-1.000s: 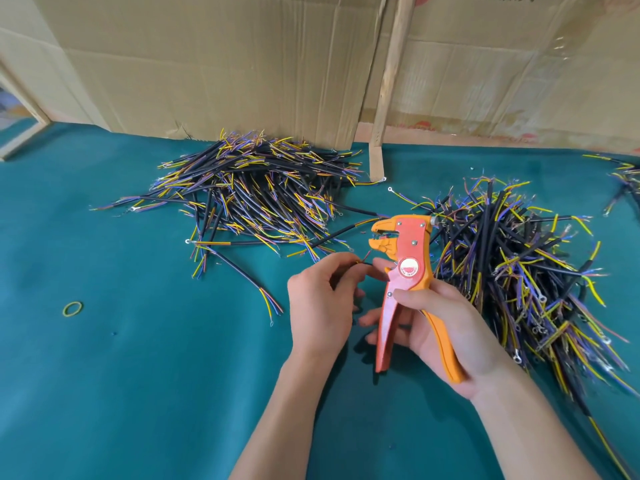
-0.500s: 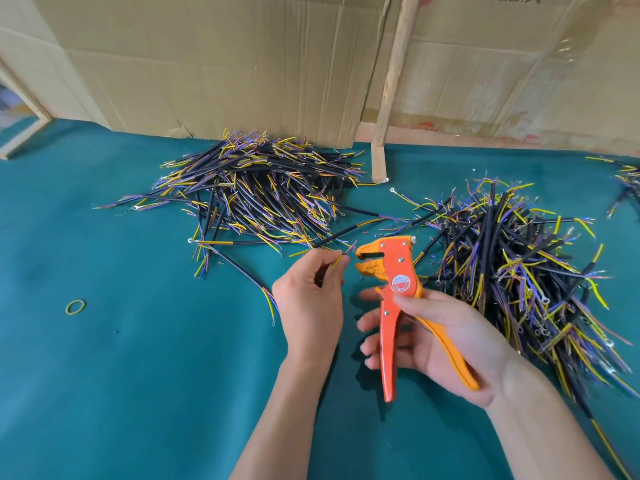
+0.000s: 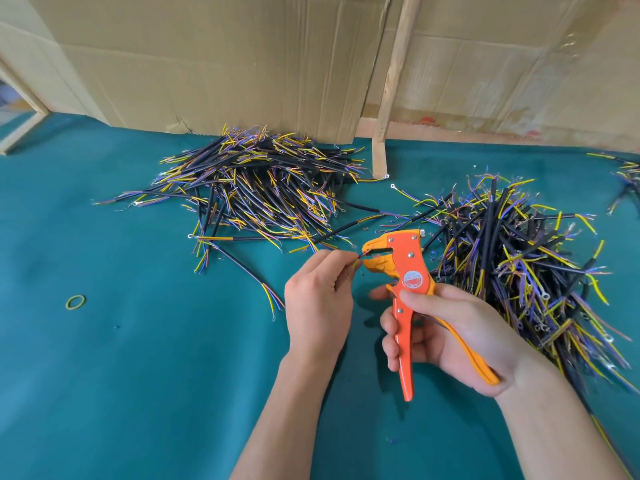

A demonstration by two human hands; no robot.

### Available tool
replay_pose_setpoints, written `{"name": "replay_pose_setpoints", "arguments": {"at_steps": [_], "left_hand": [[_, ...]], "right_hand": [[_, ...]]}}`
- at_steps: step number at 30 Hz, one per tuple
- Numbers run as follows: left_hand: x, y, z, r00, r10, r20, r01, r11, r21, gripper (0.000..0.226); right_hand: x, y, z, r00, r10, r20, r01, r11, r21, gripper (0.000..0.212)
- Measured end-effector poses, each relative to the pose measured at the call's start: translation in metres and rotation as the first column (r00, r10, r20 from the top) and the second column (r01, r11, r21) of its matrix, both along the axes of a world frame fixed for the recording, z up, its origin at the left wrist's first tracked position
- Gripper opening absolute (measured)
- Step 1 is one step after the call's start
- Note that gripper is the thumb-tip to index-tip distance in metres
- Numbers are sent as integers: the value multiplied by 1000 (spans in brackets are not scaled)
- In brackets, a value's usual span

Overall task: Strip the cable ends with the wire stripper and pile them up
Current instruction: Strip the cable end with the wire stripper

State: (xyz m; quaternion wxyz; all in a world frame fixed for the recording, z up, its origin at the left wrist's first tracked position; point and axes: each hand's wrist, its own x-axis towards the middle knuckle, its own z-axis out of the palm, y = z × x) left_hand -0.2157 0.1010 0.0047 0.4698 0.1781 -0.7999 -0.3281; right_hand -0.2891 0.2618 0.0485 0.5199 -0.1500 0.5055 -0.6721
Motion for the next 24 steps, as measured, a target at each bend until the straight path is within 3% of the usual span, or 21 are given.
{"name": "replay_pose_setpoints", "arguments": {"at_steps": [24], "left_hand": [[4,0,3,996,-33,79,39,997,-67,6]], "right_hand": [[1,4,1,1000,-8,-6,8,1000,5,46]]}}
